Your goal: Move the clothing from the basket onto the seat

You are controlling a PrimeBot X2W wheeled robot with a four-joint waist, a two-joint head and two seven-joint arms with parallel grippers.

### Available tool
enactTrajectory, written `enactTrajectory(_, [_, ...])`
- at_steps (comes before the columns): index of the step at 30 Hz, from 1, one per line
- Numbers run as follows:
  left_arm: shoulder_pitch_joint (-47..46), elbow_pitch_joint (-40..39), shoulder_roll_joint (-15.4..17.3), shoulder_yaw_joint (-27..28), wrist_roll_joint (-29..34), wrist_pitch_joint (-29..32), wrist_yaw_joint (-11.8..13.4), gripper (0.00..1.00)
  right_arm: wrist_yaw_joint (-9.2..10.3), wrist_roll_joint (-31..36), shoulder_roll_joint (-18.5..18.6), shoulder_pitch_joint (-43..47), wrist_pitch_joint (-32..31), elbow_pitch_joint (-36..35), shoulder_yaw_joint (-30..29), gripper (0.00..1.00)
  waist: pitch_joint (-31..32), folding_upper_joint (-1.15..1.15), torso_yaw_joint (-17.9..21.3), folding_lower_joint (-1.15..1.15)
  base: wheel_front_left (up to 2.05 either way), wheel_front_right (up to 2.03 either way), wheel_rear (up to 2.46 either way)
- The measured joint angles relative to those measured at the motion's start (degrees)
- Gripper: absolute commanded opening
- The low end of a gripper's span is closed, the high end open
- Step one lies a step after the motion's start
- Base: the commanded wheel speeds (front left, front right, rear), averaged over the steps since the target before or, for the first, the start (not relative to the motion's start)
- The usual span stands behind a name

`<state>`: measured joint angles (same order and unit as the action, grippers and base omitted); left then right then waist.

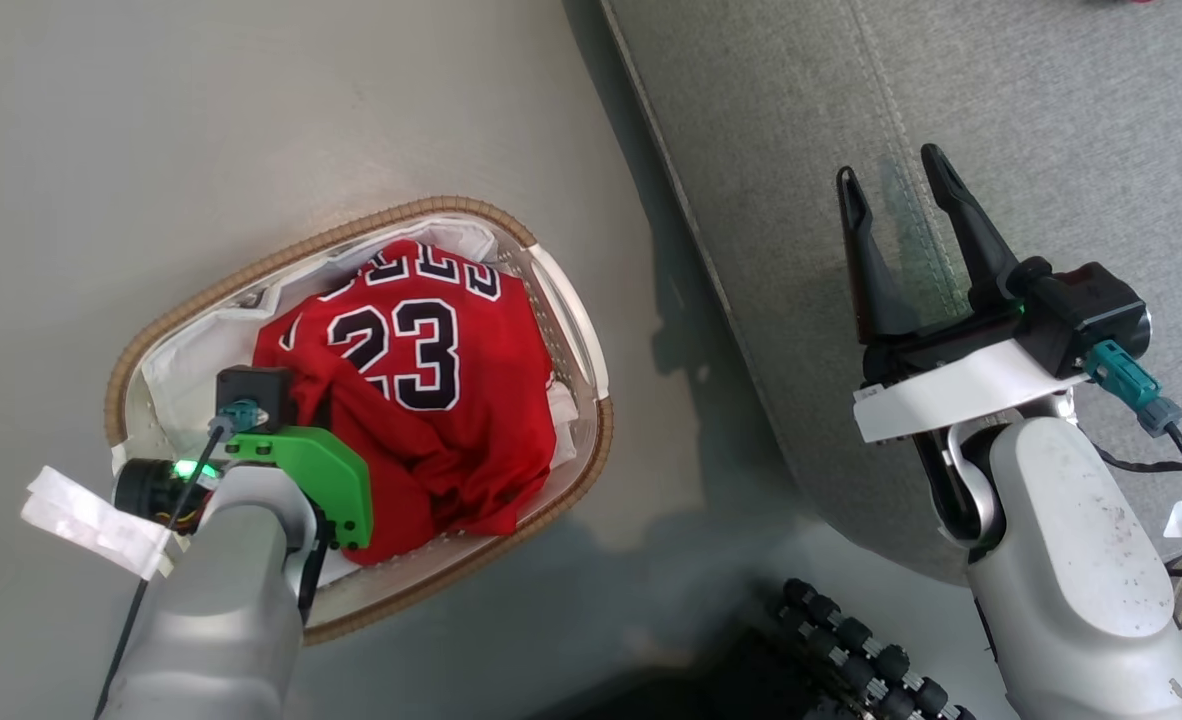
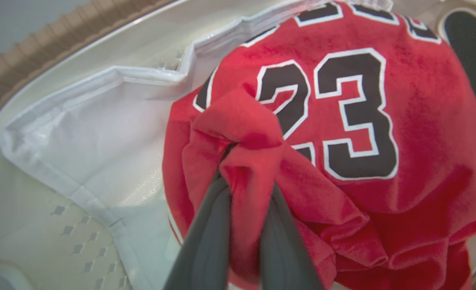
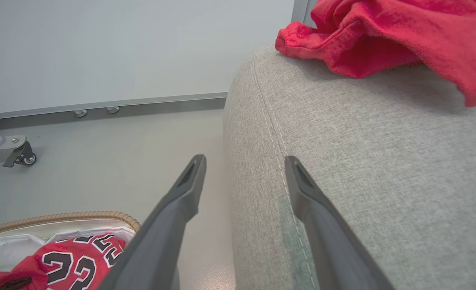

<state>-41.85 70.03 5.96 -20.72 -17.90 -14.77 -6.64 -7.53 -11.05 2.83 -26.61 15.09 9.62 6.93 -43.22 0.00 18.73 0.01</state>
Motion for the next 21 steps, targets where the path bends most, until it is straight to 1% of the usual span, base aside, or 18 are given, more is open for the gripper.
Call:
enactTrajectory(4, [1.0, -1.8, -1.0, -0.8, -0.4, -0.2, -0.4, 0.00, 0.00, 0.3, 0.0, 0.3, 0.0, 0.5, 0.0, 1.00, 1.8, 0.00, -0.3, 0.00, 0.00, 0.00, 0.00])
enactTrajectory(11, [5.4, -10.2, -1.7, -0.9, -2.3, -0.3, -0.7, 0.00, 0.00, 2.4, 0.0, 2.1, 0.0, 1.9, -0.9, 1.00, 6.9, 0.00, -1.4, 0.00, 0.00, 0.00, 0.00])
enactTrajectory(15, [8.0, -15.6, -1.7, -2.2, -2.7, -0.3, -0.7, 0.00, 0.00, 3.7, 0.0, 3.5, 0.0, 2.9, -1.1, 1.00, 11.0, 0.00, -2.3, 0.00, 0.00, 0.00, 0.00])
enactTrajectory(21, [11.1, -23.6, -0.5, -5.3, -3.1, -0.3, -0.7, 0.00, 0.00, 5.3, 0.0, 6.9, 0.0, 4.5, -0.8, 1.00, 18.2, 0.00, -3.5, 0.00, 0.00, 0.00, 0.00])
